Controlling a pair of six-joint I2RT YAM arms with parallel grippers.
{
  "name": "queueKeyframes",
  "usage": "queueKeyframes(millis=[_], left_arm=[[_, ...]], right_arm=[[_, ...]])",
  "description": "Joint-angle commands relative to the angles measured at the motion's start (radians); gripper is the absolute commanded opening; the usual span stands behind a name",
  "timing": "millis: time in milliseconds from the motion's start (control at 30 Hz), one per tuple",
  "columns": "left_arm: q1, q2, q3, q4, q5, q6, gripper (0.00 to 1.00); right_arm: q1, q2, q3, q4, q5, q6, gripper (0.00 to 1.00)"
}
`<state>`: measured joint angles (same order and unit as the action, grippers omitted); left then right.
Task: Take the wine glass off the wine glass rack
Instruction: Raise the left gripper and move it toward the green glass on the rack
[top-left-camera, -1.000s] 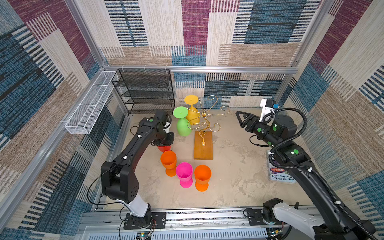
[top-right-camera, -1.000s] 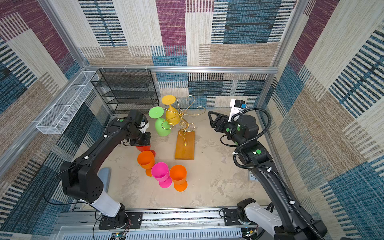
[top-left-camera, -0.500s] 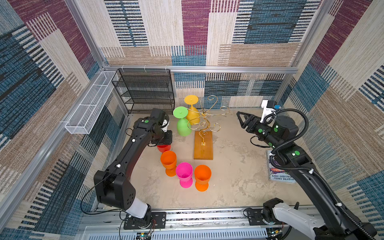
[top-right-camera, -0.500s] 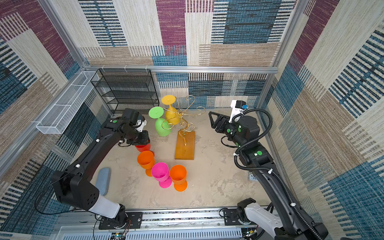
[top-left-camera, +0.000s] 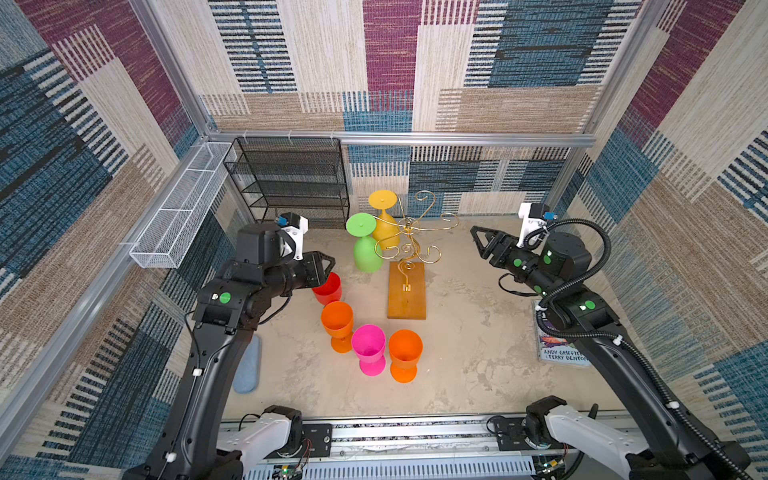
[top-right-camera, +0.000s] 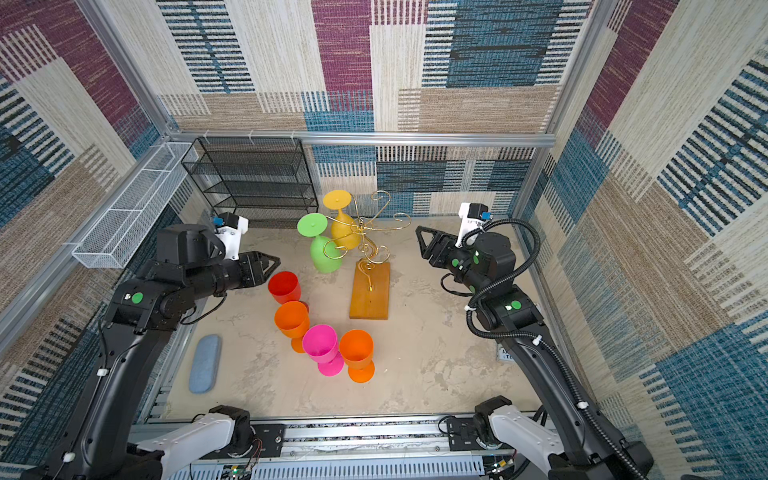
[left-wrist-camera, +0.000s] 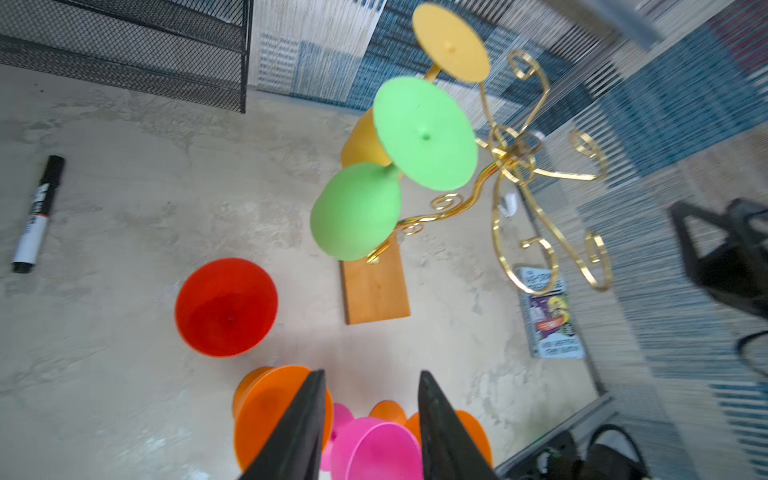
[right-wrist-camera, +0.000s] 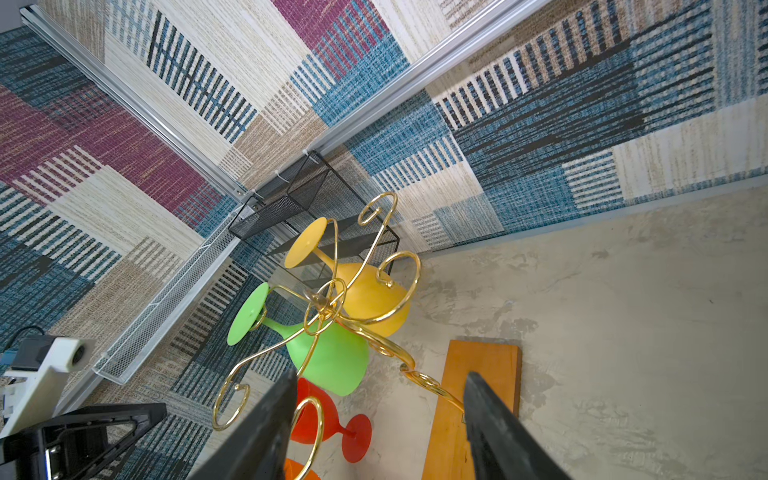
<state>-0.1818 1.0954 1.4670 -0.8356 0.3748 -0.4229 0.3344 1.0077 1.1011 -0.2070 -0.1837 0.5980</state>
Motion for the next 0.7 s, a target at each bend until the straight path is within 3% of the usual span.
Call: queueKeyframes(millis=[0,100,200,500,667], left_arm=[[0.06,0.003,-0.076,0.361,0.335,-0.298,0.4],[0.116,0.035,-0.19,0.663,0.474,-0.538,0.41],[0.147,0.064,-0.278,0.889,0.509,-0.702,0.42],[0.157,0.137,-0.278,0.948,0.516,-0.73,0.43],[0.157,0.138,-0.242,0.823,0.492,-0.622,0.43]], right_arm=[[-0.001,-0.007,-0.004,0.03,-0.011,0.009,0.65],[-0.003,-0.016,-0.007,0.028,-0.007,0.008,0.65],[-0.003,-0.033,-0.014,0.02,0.004,0.006,0.65],[-0.006,-0.049,-0.024,0.015,0.016,0.003,0.65],[-0.008,-0.041,-0.026,0.024,0.003,0.006,0.65]])
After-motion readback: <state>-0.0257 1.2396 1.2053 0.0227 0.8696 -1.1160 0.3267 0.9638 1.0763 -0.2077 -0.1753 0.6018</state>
